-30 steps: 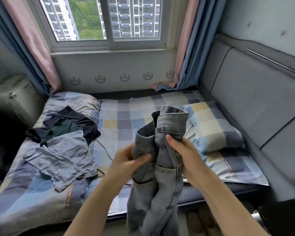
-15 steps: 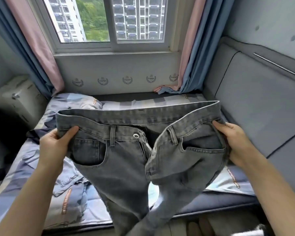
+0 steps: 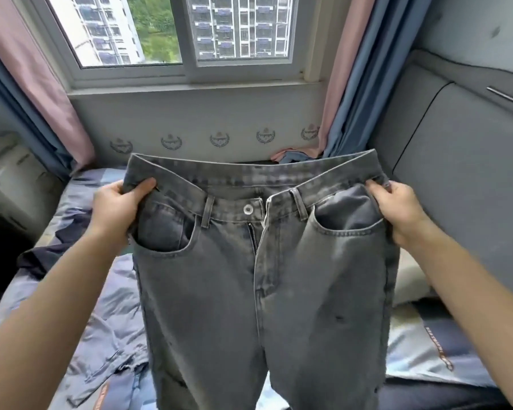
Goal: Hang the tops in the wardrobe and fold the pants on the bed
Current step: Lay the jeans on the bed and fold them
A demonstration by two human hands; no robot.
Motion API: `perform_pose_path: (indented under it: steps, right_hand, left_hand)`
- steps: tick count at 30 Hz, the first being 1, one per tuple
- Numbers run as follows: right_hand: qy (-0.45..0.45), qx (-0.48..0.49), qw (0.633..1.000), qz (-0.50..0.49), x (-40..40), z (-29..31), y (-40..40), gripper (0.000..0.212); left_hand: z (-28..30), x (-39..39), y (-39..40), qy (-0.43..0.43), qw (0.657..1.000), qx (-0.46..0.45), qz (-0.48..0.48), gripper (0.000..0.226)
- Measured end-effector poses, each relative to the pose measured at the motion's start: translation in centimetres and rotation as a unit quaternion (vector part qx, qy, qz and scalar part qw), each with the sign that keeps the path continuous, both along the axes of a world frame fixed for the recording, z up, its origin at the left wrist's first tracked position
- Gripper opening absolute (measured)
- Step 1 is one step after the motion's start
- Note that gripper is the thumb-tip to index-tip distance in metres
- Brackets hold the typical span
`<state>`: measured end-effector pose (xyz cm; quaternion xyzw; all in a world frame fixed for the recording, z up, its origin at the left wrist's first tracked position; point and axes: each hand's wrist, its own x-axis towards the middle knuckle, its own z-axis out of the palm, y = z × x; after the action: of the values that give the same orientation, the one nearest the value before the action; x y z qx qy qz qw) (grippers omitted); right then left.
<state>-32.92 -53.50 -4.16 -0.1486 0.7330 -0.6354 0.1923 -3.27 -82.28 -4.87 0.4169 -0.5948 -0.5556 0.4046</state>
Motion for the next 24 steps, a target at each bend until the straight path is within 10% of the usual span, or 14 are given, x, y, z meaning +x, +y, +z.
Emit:
perform_pose_path:
  steps: [4,7,13,24]
  right_hand:
    - [0.057,0.007,0.996,-0.070,-11.3,-5.1,-14.3,0.035]
    - [0.103,0.169,0.980,-0.024,-13.5,-14.7,-19.4,0.060]
    - [-0.003,0.427,0.886,0.181,-7.6,-39.9,-13.8,0.042]
    - [-0.056,0.523,0.790,0.316,-2.4,-60.1,-7.5,0.032]
  left_hand:
    - [-4.8,-13.4,-13.2,-0.009,1.000,0.015,0.021,0.031]
    - [-15.6,-18.3,-16.3,-0.212,0.977,-0.012,-0.032,0.076]
    - [-42.0,-10.8,-5.5,-0.491,0.834,0.124,-0.221,0.073]
    - [-60.4,1.8,3.6,-0.596,0.747,0.230,-0.185,0.063]
